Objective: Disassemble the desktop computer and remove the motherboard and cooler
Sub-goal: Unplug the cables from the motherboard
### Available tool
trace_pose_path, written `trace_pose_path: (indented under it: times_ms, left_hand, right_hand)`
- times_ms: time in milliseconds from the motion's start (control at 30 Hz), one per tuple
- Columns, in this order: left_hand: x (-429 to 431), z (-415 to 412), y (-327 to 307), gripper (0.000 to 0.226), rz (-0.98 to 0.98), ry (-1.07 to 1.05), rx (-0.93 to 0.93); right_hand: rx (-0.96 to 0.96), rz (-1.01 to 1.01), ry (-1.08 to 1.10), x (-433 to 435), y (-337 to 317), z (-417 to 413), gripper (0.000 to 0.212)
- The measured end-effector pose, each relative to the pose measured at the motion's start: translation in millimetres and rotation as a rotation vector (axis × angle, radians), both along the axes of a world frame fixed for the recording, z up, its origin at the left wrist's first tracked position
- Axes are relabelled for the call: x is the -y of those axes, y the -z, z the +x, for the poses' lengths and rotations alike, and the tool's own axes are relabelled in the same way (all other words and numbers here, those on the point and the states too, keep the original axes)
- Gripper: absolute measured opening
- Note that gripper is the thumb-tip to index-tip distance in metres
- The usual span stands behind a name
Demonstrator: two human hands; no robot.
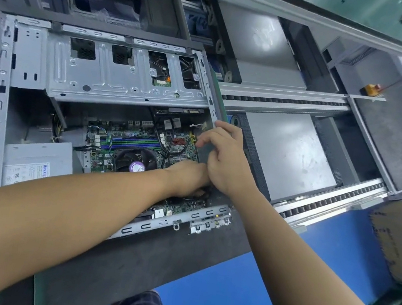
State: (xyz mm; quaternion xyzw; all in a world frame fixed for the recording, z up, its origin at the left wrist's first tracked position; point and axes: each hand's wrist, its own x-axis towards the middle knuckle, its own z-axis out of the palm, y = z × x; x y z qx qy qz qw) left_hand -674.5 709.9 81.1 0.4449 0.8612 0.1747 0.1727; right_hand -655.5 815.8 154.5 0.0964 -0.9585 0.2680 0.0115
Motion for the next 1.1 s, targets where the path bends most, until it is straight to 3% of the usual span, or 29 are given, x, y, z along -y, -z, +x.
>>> trace_pose_path:
  times_ms: [333, 500, 567, 633, 700, 733, 767, 833, 900, 967, 1100]
  left_hand:
    - [1, -1, 1, 0.016, 0.089, 0.037, 0.046]
    - [3, -3, -8, 0.010, 0.323, 0.008, 0.012]
    - [12, -15, -12, 0.019, 0.239, -0.070, 0.049]
    - [19, -29, -15, 0.011, 0.137, -0.138, 0.056]
    - [28, -44, -17, 0.002, 0.172, -0.193, 0.165]
    - [33, -50, -20, 0.012, 0.198, -0.200, 0.273]
    - [40, -55, -24, 0.020, 0.225, -0.185, 0.404]
    - [54, -62, -31, 0.008, 0.311, -0.164, 0.772]
    - [69, -67, -37, 0.017, 0.367, -0.188, 1.007]
    - [84, -69, -39, 0.027, 0.339, -0.167, 1.047]
    - [103, -65, -42, 0.018, 0.388, -0.153, 1.083]
  right_hand:
    - [-0.010, 0.007, -0.005, -1, 3, -1, 0.040]
    - [-0.003, -0.022, 0.002, -3, 5, -2, 0.041]
    - [0.012, -0.032, 0.019, -3, 6, -1, 0.040]
    - [0.036, -0.052, 0.053, -3, 6, -1, 0.043]
    - [0.043, -0.049, 0.059, -3, 8, -1, 0.046]
    - [0.048, -0.060, 0.062, -3, 9, -2, 0.044]
    - [0.062, -0.114, 0.092, -2, 9, -3, 0.040]
    - [0.126, -0.243, 0.170, 2, 7, -5, 0.032]
    - [0.101, -0.153, 0.127, 4, 5, -3, 0.035]
    - [0.064, -0.091, 0.095, 3, 5, -1, 0.039]
    - [0.068, -0.049, 0.098, 3, 2, 0, 0.039]
